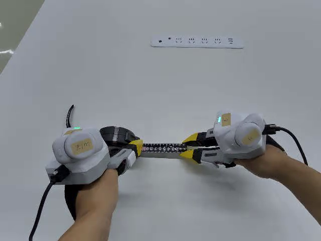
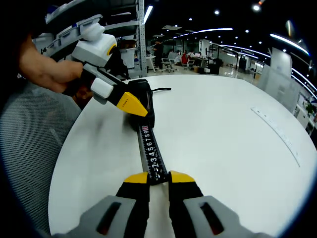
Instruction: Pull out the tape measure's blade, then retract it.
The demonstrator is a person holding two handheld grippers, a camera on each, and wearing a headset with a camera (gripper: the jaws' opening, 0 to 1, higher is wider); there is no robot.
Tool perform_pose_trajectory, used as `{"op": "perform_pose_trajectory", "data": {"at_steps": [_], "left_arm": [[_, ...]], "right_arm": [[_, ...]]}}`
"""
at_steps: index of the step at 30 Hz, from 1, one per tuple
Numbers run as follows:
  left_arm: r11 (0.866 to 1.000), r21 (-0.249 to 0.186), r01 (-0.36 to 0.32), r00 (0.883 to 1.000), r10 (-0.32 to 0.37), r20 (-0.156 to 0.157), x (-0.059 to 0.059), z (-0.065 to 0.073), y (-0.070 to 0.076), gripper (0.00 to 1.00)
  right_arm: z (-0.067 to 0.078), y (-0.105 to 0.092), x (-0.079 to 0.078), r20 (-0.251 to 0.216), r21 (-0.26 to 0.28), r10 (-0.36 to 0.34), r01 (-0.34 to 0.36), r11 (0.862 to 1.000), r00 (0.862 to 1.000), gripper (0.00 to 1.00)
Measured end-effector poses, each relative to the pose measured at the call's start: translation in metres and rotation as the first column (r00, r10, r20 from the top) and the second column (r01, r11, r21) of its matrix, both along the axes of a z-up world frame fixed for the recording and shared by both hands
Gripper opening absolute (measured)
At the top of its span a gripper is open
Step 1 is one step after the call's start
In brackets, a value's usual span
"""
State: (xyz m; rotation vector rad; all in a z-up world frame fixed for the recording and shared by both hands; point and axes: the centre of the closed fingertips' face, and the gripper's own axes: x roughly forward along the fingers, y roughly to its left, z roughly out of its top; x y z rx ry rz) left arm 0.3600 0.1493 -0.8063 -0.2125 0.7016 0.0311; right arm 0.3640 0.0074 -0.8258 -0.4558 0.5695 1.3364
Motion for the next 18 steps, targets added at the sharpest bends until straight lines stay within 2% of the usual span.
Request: {"op": "perform_pose_trajectory", "data": {"at_steps": [18], "left_arm": [[1.000, -0.007, 0.000, 1.000, 0.000, -0.003, 0.000, 0.000, 0.000, 0.60]], "right_arm": [[-0.001, 0.027, -0.001, -0.004, 0.021, 0.003, -0.003, 1.000, 1.000, 0.12]]}}
